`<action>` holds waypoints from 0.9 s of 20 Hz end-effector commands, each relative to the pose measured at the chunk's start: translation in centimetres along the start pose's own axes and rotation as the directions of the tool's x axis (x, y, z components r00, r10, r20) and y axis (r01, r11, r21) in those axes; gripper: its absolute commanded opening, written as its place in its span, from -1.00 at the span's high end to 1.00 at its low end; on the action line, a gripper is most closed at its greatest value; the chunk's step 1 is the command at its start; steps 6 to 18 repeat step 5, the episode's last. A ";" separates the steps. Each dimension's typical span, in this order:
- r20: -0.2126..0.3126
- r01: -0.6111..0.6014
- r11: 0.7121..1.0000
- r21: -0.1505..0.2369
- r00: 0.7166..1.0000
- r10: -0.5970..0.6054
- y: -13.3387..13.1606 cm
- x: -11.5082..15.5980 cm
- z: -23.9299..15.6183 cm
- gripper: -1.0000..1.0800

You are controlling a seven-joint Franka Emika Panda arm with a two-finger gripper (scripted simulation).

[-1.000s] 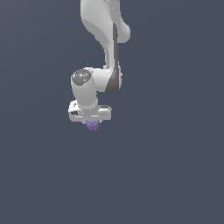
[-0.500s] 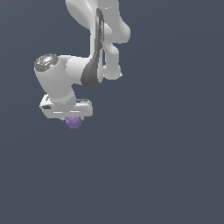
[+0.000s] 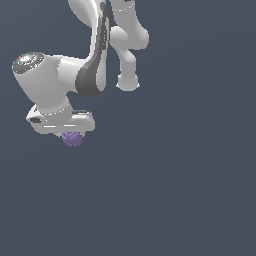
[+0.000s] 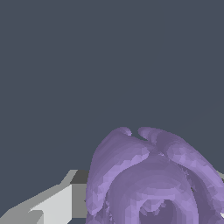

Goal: Pick up the object and move it to a goal position.

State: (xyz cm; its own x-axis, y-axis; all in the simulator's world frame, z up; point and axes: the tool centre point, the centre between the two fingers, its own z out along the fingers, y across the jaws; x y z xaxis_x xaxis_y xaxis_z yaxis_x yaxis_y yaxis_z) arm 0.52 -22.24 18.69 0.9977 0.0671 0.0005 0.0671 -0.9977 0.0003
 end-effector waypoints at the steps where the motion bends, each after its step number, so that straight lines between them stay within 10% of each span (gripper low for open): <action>1: 0.001 0.001 1.000 0.000 1.000 -0.001 0.3 0.1 -0.2 1.00; 18: 0.001 0.001 1.000 0.000 1.000 -0.001 0.2 0.2 -0.2 1.00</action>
